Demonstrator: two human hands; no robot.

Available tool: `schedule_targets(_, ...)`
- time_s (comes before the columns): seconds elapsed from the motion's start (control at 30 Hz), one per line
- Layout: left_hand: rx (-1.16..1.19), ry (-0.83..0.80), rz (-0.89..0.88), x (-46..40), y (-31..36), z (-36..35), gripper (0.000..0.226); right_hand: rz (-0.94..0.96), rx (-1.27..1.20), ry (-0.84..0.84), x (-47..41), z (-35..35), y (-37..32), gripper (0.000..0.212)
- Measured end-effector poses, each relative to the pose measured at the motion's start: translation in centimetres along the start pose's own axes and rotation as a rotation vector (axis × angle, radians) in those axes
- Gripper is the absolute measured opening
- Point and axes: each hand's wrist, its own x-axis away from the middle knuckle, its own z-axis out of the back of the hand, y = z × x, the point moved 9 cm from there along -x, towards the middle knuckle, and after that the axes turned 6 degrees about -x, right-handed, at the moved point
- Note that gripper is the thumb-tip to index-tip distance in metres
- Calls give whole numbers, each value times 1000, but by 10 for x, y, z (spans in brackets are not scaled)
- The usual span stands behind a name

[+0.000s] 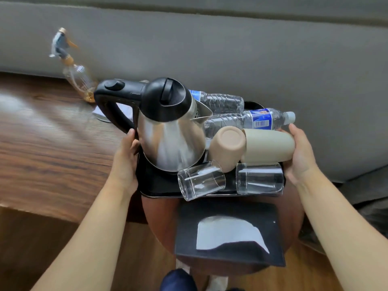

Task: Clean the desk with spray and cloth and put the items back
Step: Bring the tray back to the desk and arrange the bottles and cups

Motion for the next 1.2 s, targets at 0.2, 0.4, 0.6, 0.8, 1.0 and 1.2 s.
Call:
schedule_targets(0.2,35,177,4,47,7,62,28,-58,24,-108,30,-39,14,46)
schedule_targets(0.4,53,313,34,96,16,128,31,-142,73,-220,63,-98,41,60)
schedule_targets(0.6,119,477,45,131,29,217,40,-192,129,-350,100,-183,71,54)
schedule_targets(0.8,141,556,27,158,52,313,51,-251,149,-397,139,-276,117,53)
schedule_targets(1.0,120,600,-34,168,87,413,44,-245,201,-424,178,-375,168,47)
schedule_targets(1.2,139,657,-91,172,120,502,67,-263,275,-459,211,-468,216,37)
